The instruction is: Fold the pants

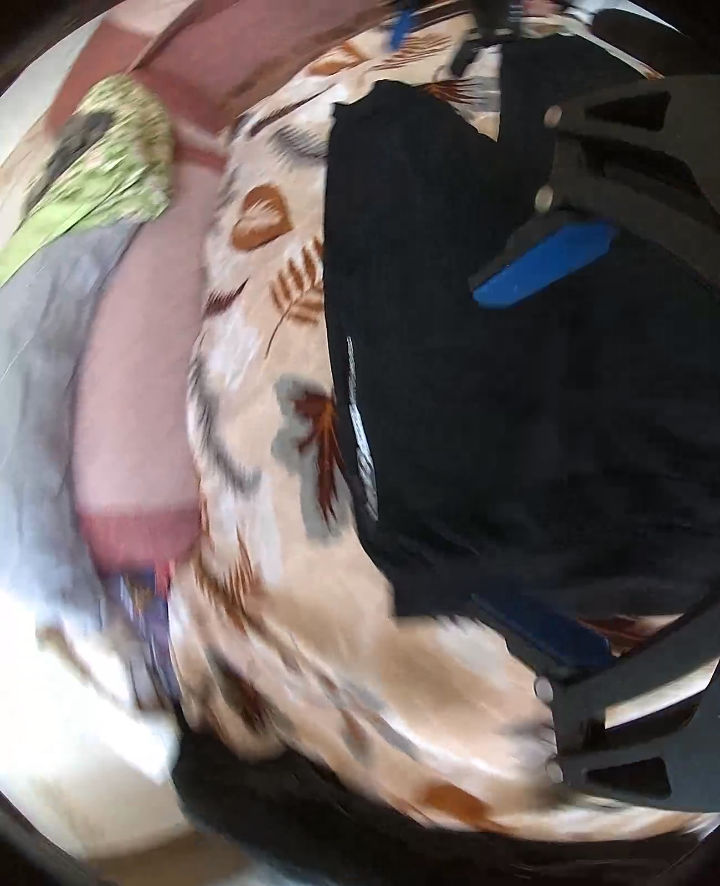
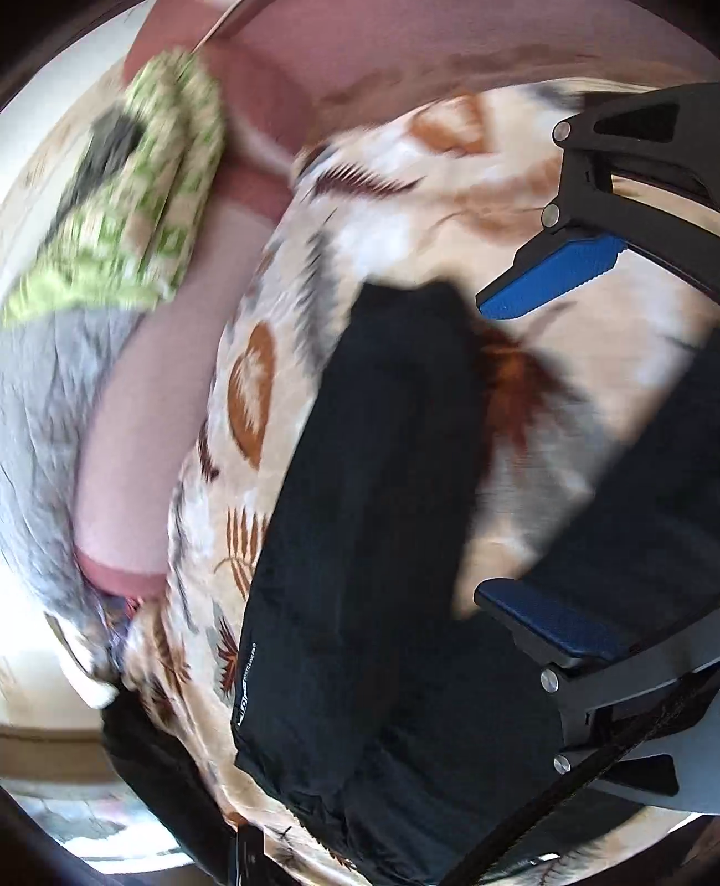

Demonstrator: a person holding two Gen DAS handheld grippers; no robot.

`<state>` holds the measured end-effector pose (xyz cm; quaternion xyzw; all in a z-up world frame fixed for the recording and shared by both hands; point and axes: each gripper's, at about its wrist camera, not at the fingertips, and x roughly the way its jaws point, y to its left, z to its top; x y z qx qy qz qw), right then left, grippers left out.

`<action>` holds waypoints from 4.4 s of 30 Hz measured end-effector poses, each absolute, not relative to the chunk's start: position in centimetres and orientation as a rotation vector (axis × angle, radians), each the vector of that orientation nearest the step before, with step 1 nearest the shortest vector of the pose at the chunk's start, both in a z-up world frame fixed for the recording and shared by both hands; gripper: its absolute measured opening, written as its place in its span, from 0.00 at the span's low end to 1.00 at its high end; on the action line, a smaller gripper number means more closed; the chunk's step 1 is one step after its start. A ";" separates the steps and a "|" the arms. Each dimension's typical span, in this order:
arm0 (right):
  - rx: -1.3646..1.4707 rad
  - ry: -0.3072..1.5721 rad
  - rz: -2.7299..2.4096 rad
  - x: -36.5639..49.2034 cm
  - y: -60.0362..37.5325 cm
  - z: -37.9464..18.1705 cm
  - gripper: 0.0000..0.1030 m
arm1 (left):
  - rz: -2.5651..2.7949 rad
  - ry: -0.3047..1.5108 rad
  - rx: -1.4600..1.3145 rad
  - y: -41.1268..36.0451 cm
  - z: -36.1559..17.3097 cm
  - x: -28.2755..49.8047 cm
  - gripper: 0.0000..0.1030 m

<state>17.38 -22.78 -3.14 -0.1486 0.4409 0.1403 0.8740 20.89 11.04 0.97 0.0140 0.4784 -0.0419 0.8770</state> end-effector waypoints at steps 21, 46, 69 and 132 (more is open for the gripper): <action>-0.259 1.093 0.509 35.7 -20.0 -10.3 0.84 | -0.389 1.230 0.248 6.2 -9.0 34.4 0.99; 0.023 1.019 0.596 17.5 -21.2 -1.9 0.06 | -0.314 0.930 -0.077 9.2 2.6 12.0 0.13; 0.341 0.993 0.283 0.9 -30.7 -4.7 0.50 | 0.035 1.012 -0.206 12.2 -1.7 -3.9 0.31; 0.403 0.964 -0.115 5.8 -42.2 -5.8 0.09 | 0.017 1.033 -0.319 9.5 -1.8 -2.6 0.53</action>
